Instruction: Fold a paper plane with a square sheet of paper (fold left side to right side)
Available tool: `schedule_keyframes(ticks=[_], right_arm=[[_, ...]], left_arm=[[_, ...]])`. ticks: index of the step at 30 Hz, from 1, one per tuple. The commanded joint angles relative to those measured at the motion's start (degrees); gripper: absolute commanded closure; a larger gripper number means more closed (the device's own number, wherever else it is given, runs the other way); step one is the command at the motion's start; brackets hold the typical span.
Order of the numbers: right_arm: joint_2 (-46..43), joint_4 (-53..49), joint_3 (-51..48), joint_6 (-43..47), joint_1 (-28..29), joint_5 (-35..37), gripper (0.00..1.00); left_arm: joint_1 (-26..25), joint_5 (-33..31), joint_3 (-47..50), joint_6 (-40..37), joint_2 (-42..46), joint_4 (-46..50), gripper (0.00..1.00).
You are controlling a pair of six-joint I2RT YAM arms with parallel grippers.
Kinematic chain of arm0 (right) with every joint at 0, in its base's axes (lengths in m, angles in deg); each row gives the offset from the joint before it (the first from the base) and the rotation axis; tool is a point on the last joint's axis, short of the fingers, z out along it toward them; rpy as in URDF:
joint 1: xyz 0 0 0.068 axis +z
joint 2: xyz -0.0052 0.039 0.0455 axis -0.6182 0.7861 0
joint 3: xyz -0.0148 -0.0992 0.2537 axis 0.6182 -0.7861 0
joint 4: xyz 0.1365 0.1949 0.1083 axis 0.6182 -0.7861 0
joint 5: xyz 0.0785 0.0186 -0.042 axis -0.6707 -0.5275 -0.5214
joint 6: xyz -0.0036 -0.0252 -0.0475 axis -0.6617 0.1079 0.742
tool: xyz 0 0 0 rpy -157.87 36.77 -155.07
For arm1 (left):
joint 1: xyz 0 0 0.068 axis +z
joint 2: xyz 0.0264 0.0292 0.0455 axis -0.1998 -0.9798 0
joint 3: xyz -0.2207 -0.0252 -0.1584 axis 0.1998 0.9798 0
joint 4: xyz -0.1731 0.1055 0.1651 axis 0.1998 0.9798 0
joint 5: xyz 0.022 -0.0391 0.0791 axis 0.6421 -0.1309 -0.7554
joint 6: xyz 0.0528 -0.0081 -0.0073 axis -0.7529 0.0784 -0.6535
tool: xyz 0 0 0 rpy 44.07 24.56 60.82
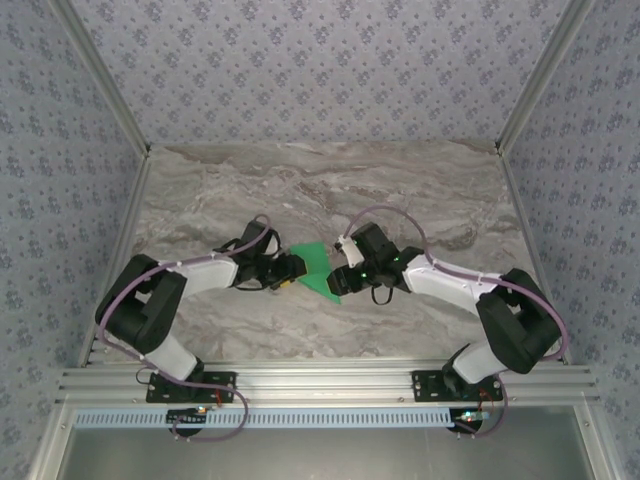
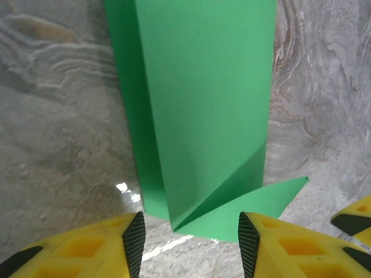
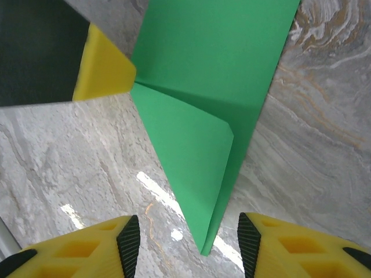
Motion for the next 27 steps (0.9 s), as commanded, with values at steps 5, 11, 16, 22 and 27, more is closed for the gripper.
schedule_keyframes(ticks=[5,11,16,22,27], right_arm=[[-1.4,0.8,-0.5,4.1,5.9,7.5,0.46],[1.1,3.2,0.1,5.8,9.1,12.7,0.44],[5.3,3.0,3.0,7.4,11.0,15.4,0.44],[8.8,3.0,5.0,7.9,12.1,18.3,0.47],[10.9,1.8,6.3,8.8,13.3,22.0,0.49]], left_arm=[[-0.7,2.3,-4.5,1.4,-1.9,-3.3,0.56],[-0.8,3.8,-5.8,2.9,-0.6,-3.7,0.57],[-0.8,4.0,-6.7,3.9,0.2,-2.7,0.56],[-0.8,4.2,-7.8,4.4,0.5,-1.3,0.56],[-0.8,4.5,-9.2,4.1,0.1,0.3,0.55]])
